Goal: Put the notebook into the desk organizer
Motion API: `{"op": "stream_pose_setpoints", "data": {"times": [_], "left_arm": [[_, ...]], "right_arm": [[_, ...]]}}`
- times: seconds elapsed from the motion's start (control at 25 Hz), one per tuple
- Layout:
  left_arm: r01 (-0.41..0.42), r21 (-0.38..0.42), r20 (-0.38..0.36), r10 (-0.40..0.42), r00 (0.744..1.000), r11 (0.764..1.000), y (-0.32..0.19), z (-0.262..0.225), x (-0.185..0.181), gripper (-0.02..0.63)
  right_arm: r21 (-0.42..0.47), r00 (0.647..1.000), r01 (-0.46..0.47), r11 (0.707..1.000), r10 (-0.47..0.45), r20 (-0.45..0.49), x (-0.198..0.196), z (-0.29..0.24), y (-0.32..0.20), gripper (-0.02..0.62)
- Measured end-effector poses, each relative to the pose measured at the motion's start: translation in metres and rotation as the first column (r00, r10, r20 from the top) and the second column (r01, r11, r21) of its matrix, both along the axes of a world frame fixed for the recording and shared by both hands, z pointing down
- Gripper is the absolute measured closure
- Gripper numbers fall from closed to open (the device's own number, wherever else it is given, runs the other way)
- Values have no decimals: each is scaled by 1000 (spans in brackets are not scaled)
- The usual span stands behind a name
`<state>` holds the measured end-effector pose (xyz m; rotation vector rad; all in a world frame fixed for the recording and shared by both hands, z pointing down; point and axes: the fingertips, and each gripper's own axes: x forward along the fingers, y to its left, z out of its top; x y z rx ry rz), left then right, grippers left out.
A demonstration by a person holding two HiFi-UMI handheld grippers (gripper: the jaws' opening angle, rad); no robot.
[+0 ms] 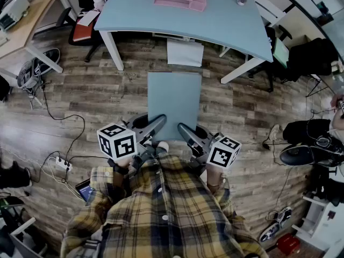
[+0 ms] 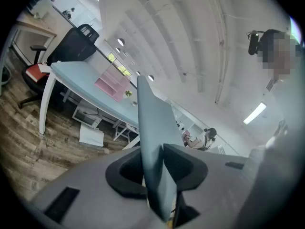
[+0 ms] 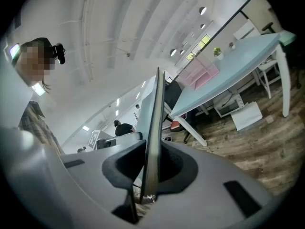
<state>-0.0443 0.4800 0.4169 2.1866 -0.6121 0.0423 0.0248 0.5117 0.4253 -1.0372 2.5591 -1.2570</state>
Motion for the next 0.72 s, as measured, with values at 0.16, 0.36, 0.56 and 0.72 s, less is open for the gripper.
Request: {"op": "stream_pose_setpoints", "data": {"times": [0.16,0.36,0.56,0.72], "left_arm": [[5,3,1,-5,1000,1000,1,0,1,495],[8,4,14,-8,1000,1000,5,2,7,494],[7,12,8,-7,1000,1000,14,3,17,495],[14,5,5,-14,1000,1000,15,4,23,495]], "right_arm": [[-16,1000,-4,1000,4,5,0,-1,0,521],[-38,999,-10,999,12,49,6,2,6,508],[-37,997,-9,999,12,71,17,5,16,500],[-33,997,-8,999,10,72,23,6,16,494]]}}
